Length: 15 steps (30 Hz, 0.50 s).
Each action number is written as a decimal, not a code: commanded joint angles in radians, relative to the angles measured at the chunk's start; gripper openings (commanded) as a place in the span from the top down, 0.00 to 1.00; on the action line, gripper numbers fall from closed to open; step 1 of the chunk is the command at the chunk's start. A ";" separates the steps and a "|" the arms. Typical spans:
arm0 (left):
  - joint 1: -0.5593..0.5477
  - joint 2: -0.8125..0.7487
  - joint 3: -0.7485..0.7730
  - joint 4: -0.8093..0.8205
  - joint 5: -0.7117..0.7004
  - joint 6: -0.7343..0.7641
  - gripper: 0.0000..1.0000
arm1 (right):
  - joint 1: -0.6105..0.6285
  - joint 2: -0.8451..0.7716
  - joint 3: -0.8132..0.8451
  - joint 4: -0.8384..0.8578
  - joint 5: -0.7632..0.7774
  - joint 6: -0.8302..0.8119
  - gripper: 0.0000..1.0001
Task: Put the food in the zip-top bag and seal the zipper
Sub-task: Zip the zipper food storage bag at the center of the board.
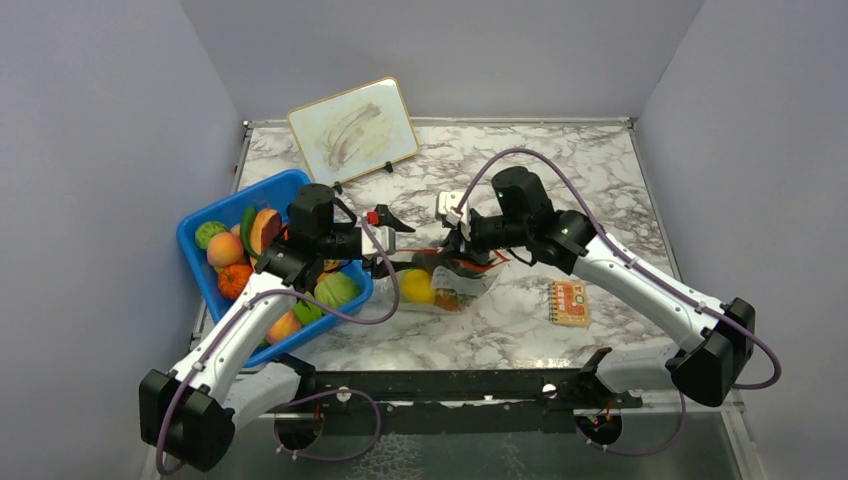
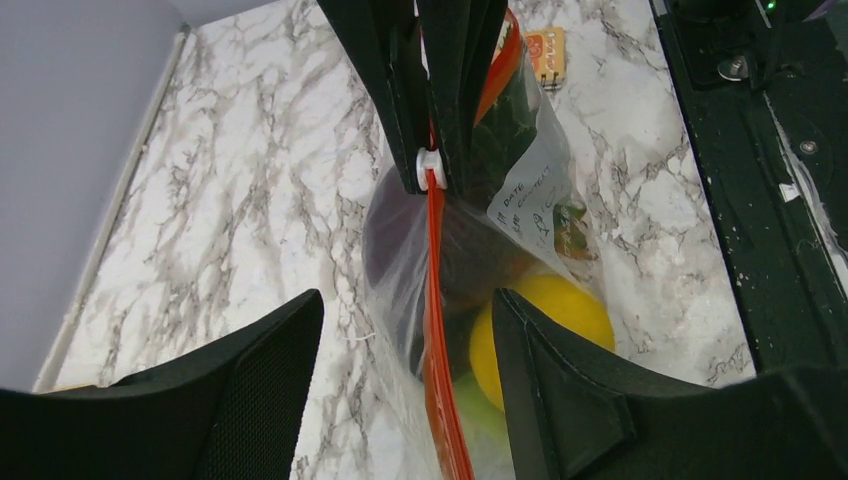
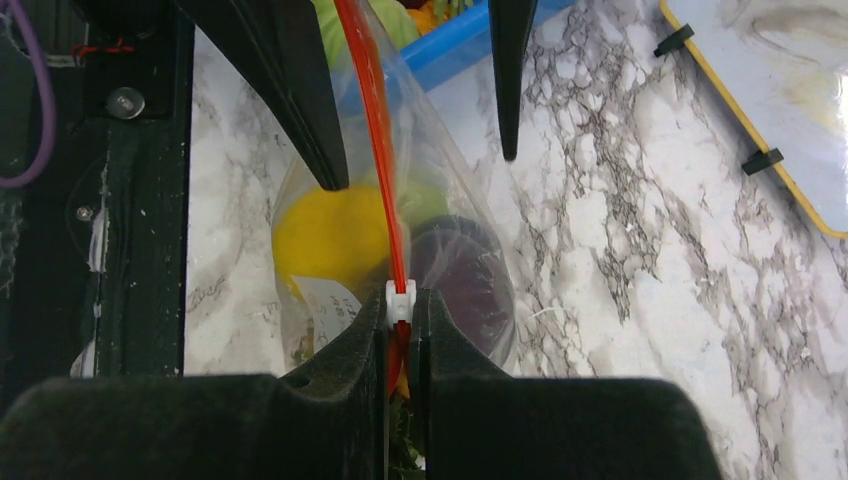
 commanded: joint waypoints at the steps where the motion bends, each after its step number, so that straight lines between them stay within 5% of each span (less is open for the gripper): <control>1: -0.020 0.038 0.021 0.002 -0.013 0.047 0.44 | -0.001 0.000 0.047 0.075 -0.093 -0.007 0.99; 5: -0.021 0.029 0.020 0.003 -0.073 0.066 0.98 | 0.000 -0.009 0.055 0.034 -0.016 -0.016 0.99; 8: -0.020 -0.001 -0.006 0.041 -0.138 0.038 1.00 | -0.009 -0.031 0.059 -0.006 0.085 -0.007 0.99; 15: 0.039 -0.059 -0.053 0.083 -0.308 -0.013 1.00 | -0.118 -0.045 0.113 -0.116 0.040 -0.002 0.99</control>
